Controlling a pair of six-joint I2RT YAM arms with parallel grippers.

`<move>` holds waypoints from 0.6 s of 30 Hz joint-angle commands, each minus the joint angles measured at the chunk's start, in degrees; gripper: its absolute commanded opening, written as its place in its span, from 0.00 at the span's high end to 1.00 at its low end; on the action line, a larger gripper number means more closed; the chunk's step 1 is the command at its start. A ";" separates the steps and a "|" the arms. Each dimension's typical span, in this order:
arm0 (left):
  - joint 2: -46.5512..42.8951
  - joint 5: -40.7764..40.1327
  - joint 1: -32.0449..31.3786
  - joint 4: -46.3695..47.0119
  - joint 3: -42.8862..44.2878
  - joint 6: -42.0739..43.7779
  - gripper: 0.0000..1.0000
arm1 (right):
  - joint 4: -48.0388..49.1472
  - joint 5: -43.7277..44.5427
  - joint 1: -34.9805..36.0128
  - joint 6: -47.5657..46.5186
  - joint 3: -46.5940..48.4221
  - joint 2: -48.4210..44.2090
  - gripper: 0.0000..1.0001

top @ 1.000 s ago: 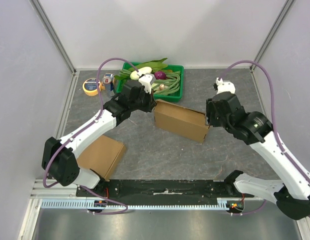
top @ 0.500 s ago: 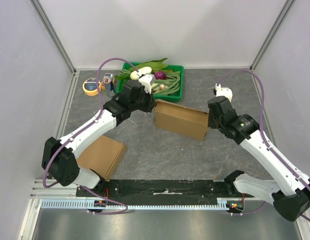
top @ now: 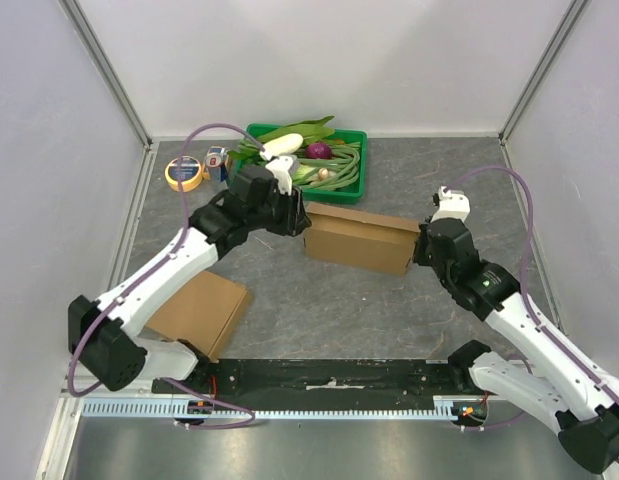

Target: Fold the paper box

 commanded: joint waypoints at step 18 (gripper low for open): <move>17.09 30.97 1.45 50.76 -9.50 -19.90 0.84 | -10.64 -11.44 -0.67 -1.74 11.27 11.16 0.57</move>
